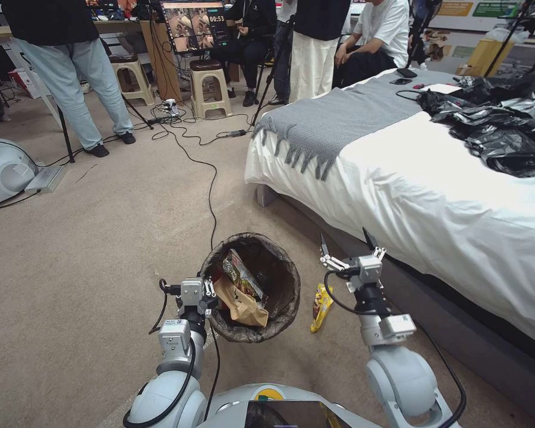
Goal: Pick up the trash bin, then pick up the garbage from the floor and place it into the trash bin.
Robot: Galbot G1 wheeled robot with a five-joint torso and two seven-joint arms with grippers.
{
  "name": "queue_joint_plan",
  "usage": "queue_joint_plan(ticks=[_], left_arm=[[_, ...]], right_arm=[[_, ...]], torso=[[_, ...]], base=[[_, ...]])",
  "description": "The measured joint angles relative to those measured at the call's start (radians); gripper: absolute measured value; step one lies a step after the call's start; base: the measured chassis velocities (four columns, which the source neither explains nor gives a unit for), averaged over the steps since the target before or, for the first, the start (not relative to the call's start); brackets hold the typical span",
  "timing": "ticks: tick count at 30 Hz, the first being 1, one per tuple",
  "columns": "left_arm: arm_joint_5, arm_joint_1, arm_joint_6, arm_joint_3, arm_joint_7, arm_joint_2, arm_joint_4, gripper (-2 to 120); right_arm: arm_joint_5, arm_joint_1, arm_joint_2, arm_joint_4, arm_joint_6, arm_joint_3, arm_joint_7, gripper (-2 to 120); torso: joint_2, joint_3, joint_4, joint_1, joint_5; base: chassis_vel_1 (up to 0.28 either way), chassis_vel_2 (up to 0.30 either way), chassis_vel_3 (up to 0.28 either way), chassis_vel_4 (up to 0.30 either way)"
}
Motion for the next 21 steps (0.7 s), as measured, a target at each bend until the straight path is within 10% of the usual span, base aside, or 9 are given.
queue_joint_plan(ticks=[7,21], left_arm=[[0.000,0.000,0.000,0.000,0.000,0.000,0.000,2],[0.000,0.000,0.000,0.000,0.000,0.000,0.000,2]], right_arm=[[0.188,0.103,-0.040,-0.090,-0.243,-0.046,0.086,100],[0.301,0.200,-0.041,-0.395,-0.392,-0.113,0.107,100]], torso=[[0.000,0.000,0.0001,0.000,0.0000],[0.000,0.000,-0.0001,0.000,0.0000]], base=[[0.000,0.000,0.000,0.000],[0.000,0.000,0.000,0.000]])
